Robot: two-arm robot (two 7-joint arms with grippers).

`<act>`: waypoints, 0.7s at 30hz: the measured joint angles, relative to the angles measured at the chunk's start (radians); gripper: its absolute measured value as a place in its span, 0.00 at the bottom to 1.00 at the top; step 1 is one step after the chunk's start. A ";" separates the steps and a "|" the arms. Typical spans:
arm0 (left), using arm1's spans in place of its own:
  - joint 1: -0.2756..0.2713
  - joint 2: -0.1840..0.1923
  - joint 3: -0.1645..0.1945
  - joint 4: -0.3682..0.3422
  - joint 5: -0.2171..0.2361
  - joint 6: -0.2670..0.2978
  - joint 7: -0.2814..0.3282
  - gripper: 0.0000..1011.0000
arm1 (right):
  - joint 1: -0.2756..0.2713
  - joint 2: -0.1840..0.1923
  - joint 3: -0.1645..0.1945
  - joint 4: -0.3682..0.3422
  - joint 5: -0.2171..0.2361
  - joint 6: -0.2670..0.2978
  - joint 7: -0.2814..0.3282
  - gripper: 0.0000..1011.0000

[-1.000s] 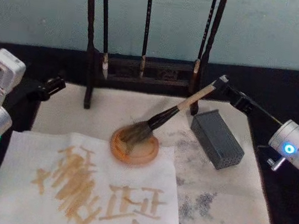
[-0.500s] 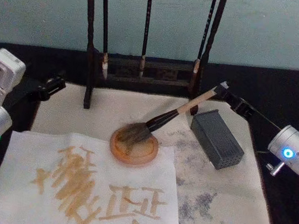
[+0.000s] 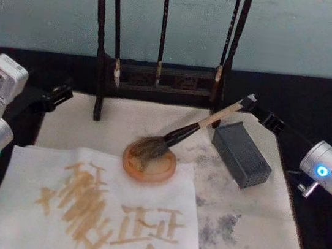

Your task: Pick up the brush from the inkstone, write on the paper, then place the brush back to its original position.

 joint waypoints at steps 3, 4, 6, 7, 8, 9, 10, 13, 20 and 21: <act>0.000 0.000 0.000 0.000 0.000 0.000 0.000 0.99 | -0.001 0.004 -0.002 -0.007 0.007 0.004 -0.018 0.17; 0.000 0.000 0.000 0.000 0.000 0.000 0.000 0.99 | -0.001 0.006 -0.002 -0.009 0.009 0.005 -0.021 0.17; 0.000 0.000 0.000 0.000 0.000 0.000 0.000 0.99 | -0.001 0.008 -0.004 -0.012 0.012 0.007 -0.028 0.17; 0.000 0.000 0.000 0.000 0.000 0.000 0.000 0.99 | -0.001 0.010 -0.005 -0.015 0.015 0.008 -0.035 0.17; 0.000 0.000 0.000 0.000 0.000 0.000 0.000 0.99 | -0.001 0.011 -0.006 -0.016 0.016 0.008 -0.037 0.17; 0.000 0.000 0.000 0.000 0.000 0.000 0.000 0.99 | -0.001 0.013 -0.007 -0.019 0.019 0.010 -0.043 0.17; 0.000 0.000 0.000 0.000 0.000 0.000 0.000 0.99 | -0.001 0.014 -0.007 -0.020 0.021 0.010 -0.047 0.17; 0.000 0.000 0.000 0.000 0.000 0.000 0.000 0.99 | -0.002 0.019 -0.010 -0.027 0.025 0.011 -0.060 0.17; 0.000 0.000 0.000 0.000 0.000 0.000 0.000 0.99 | -0.003 0.030 -0.016 -0.045 0.026 0.009 -0.085 0.17; 0.000 0.000 0.000 0.000 0.000 0.000 0.000 0.99 | -0.003 0.033 -0.017 -0.048 0.026 0.009 -0.090 0.17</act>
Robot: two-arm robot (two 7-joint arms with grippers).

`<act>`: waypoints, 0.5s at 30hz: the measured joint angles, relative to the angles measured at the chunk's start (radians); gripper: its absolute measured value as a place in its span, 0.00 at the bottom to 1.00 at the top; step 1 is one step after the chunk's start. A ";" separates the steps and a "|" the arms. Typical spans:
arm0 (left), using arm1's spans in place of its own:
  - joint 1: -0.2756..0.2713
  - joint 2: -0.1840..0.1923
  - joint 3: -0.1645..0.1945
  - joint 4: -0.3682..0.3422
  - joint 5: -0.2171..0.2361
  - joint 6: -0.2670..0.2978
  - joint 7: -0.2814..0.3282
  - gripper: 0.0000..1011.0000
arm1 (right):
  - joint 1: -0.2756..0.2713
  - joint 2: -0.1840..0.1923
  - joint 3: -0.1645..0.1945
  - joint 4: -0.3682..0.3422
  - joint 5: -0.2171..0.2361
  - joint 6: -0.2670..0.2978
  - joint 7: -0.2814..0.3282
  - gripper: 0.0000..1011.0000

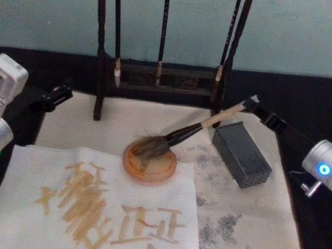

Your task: Pick up the brush from the inkstone, write on the paper, then place the brush back to its original position.

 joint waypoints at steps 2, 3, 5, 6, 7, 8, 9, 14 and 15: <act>0.000 0.000 0.000 0.000 0.000 0.000 0.000 0.99 | 0.000 0.002 -0.001 -0.003 0.000 0.000 -0.005 0.17; 0.000 0.000 0.000 0.000 0.000 0.000 0.000 0.99 | -0.001 0.003 -0.001 -0.005 0.001 0.000 -0.008 0.17; 0.000 0.000 0.000 0.000 0.000 0.000 0.000 0.99 | -0.001 0.004 -0.003 -0.007 0.003 0.000 -0.014 0.17; 0.000 0.000 0.000 0.000 0.000 0.000 0.000 0.99 | -0.001 0.004 -0.003 -0.008 0.005 0.000 -0.016 0.17; 0.000 0.000 0.000 0.000 0.000 0.000 0.000 0.99 | -0.001 0.005 -0.003 -0.008 0.007 0.000 -0.018 0.17; 0.000 0.000 0.000 0.000 0.000 0.000 0.000 0.99 | -0.001 0.005 -0.003 -0.008 0.008 0.000 -0.019 0.17; 0.000 0.000 0.000 0.000 0.000 0.000 0.000 0.99 | -0.001 0.005 -0.003 -0.009 0.009 0.000 -0.021 0.17; 0.000 0.000 0.000 0.000 0.000 0.000 0.000 0.99 | -0.003 0.007 -0.003 -0.011 0.020 0.000 -0.031 0.17; 0.000 0.000 0.000 0.000 0.000 0.000 0.000 0.99 | -0.003 0.007 -0.003 -0.010 0.022 0.000 -0.031 0.17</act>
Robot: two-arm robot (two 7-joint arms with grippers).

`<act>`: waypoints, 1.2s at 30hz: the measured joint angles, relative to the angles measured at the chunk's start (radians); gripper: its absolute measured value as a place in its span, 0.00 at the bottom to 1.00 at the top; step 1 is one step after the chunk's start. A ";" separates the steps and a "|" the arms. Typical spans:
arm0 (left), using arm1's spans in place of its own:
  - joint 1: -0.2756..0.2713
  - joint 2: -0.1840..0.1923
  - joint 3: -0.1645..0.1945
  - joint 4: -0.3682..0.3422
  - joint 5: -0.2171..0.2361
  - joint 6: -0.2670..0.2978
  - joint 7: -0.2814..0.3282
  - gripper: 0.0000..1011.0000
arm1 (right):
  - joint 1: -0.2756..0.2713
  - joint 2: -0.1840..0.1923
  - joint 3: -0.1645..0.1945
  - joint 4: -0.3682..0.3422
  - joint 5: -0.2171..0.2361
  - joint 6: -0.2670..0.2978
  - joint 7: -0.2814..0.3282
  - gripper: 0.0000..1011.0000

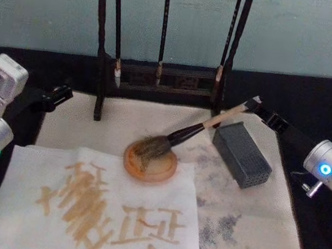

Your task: Pick up the brush from the inkstone, write on the paper, then place the brush back to its original position.

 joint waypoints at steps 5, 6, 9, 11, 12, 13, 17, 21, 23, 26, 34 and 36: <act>0.000 0.000 0.000 0.000 0.000 0.000 0.000 0.99 | 0.003 0.000 0.000 0.012 0.013 0.003 -0.005 0.17; 0.000 0.000 0.000 0.000 0.000 0.000 0.000 0.99 | 0.003 0.000 0.000 0.013 0.015 0.004 -0.006 0.17; 0.000 0.000 0.000 0.000 0.000 0.000 0.000 0.99 | 0.004 0.000 -0.002 0.017 0.020 0.004 -0.009 0.17; 0.000 0.000 0.000 0.000 0.000 0.000 0.000 0.99 | 0.005 0.000 -0.003 0.019 0.023 0.005 -0.013 0.17; 0.000 0.000 0.000 0.000 0.000 0.000 0.000 0.99 | 0.005 0.000 -0.003 0.020 0.024 0.005 -0.014 0.17; 0.000 0.000 0.000 0.000 0.000 0.000 0.000 0.99 | 0.005 0.000 -0.003 0.021 0.025 0.005 -0.016 0.17; 0.000 0.000 0.000 0.000 0.000 0.000 0.000 0.99 | 0.005 0.000 -0.005 0.030 0.033 0.006 -0.023 0.17; 0.000 0.000 0.000 0.000 0.000 0.000 0.000 0.99 | 0.007 0.000 -0.007 0.037 0.038 0.010 -0.024 0.17; 0.000 0.000 0.000 0.000 0.000 0.000 0.000 0.99 | 0.009 0.000 -0.009 0.041 0.042 0.012 -0.024 0.17; 0.000 0.000 0.000 0.000 0.000 0.000 0.000 0.99 | 0.010 -0.001 -0.011 0.046 0.046 0.012 -0.025 0.17; 0.000 0.000 0.000 0.000 0.000 0.000 0.000 0.99 | 0.015 -0.001 -0.017 0.058 0.055 0.017 -0.028 0.17; 0.000 0.000 0.000 0.000 0.000 0.000 0.000 0.99 | 0.016 -0.001 -0.017 0.059 0.056 0.017 -0.029 0.17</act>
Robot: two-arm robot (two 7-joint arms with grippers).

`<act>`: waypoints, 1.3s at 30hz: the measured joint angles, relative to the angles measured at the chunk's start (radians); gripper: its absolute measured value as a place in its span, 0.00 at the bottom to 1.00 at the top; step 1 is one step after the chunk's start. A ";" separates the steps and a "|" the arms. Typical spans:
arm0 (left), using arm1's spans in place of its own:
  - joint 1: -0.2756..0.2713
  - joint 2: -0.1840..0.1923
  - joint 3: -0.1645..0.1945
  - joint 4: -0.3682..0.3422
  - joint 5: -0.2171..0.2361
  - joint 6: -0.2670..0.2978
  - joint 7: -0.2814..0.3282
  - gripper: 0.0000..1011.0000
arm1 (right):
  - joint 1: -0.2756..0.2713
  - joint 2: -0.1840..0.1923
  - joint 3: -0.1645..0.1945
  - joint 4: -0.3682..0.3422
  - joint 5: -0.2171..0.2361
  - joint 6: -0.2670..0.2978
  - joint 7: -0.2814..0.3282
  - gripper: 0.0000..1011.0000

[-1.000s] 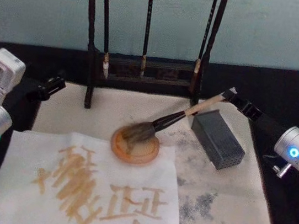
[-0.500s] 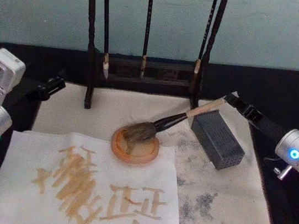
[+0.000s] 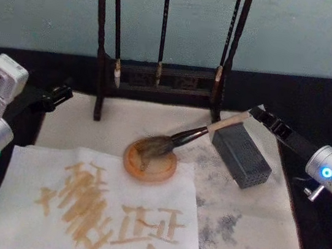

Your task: Pick up the brush from the inkstone, write on the paper, then place the brush back to its original position.

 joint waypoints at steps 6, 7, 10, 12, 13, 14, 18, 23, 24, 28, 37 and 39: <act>0.000 0.000 0.000 0.000 0.000 0.000 0.000 0.99 | 0.002 0.001 -0.002 0.002 0.002 0.002 -0.003 0.17; 0.000 0.000 0.000 0.000 0.000 0.000 0.000 0.99 | 0.002 0.001 -0.002 0.002 0.002 0.002 -0.003 0.17; 0.000 0.000 0.000 0.000 0.000 0.000 0.000 0.99 | 0.002 0.001 -0.002 0.002 0.002 0.002 -0.003 0.17; 0.000 0.000 0.000 0.000 0.000 0.000 0.000 0.99 | 0.002 0.001 -0.002 0.002 0.002 0.002 -0.003 0.17; 0.000 0.000 0.000 0.000 0.000 0.000 0.000 0.99 | 0.002 0.001 -0.002 0.002 0.002 0.002 -0.003 0.17; 0.000 0.000 0.000 0.000 0.000 0.000 0.000 0.99 | 0.002 0.001 -0.002 0.002 0.001 0.002 -0.003 0.17; 0.000 0.000 0.000 0.000 0.000 0.000 0.000 0.99 | 0.001 0.001 -0.002 0.002 0.001 0.002 -0.003 0.17; 0.000 0.000 0.000 0.000 0.000 0.000 0.000 0.99 | 0.001 0.001 -0.002 0.002 -0.001 0.002 -0.004 0.26; 0.000 0.000 0.000 0.000 0.000 0.000 0.000 0.99 | 0.001 0.001 -0.002 0.002 -0.001 0.002 -0.004 0.28; 0.000 0.000 0.000 0.000 0.000 0.000 0.000 0.99 | 0.001 0.001 -0.002 0.002 -0.001 0.003 -0.004 0.45; 0.000 0.000 0.000 0.000 0.000 0.000 0.000 0.99 | -0.008 0.019 -0.005 -0.041 -0.029 -0.015 -0.037 0.76; 0.000 0.000 0.000 0.000 0.000 0.000 0.000 0.99 | -0.011 0.024 -0.005 -0.052 -0.036 -0.017 -0.047 0.83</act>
